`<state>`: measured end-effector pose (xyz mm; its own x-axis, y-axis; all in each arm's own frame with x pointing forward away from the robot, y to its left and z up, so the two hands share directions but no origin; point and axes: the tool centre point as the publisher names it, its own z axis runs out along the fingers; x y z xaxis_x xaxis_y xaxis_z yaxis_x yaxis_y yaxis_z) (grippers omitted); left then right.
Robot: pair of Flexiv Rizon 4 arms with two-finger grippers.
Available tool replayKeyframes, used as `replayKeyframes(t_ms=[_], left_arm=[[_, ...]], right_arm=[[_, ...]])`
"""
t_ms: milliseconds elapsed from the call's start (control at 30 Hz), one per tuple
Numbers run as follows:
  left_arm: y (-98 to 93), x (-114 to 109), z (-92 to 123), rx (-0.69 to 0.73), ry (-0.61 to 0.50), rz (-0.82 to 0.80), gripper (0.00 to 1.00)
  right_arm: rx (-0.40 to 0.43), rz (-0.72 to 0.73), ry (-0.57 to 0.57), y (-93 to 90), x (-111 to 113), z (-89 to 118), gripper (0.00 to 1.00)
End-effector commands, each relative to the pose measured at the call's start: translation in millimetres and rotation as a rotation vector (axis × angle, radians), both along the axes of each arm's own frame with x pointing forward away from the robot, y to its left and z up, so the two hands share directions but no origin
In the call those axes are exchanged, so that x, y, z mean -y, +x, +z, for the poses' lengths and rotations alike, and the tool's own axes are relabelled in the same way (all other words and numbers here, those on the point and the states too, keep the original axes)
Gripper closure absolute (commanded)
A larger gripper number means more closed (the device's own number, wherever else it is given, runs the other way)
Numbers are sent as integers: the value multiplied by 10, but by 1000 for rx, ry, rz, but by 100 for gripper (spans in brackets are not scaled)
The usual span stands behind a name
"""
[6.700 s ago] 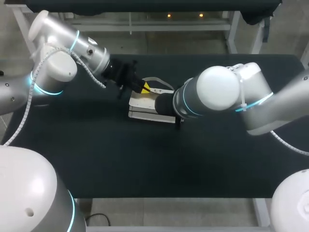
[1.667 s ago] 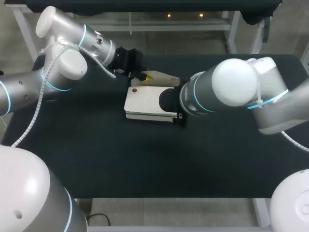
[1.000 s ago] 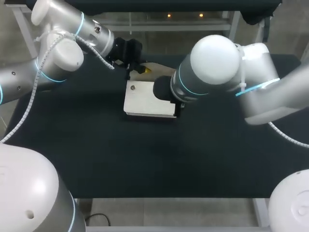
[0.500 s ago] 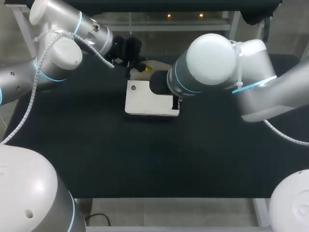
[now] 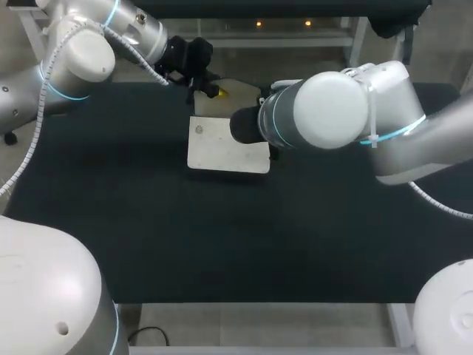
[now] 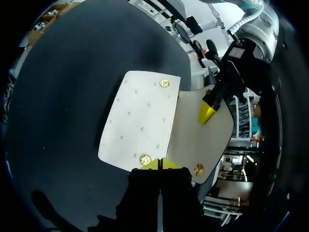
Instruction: Pick up the bag, open it, inspect its contents, close it, and place it on the opposite side
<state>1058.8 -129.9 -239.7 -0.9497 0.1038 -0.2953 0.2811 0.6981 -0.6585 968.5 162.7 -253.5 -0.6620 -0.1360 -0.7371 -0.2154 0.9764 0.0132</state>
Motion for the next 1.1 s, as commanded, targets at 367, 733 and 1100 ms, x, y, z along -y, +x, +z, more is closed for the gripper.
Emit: replayKeyframes(t_ms=[367, 733, 1100], left_arm=[[-95, 16, 51, -20, 22, 8, 100], [-130, 1, 66, -37, -11, 56, 100], [-124, -13, 69, -45, -27, 69, 100]], right_arm=[[30, 27, -32, 351, -81, -10, 100], [-15, -52, -39, 567, -88, -101, 100], [-40, -90, -14, 633, -63, -186, 100]])
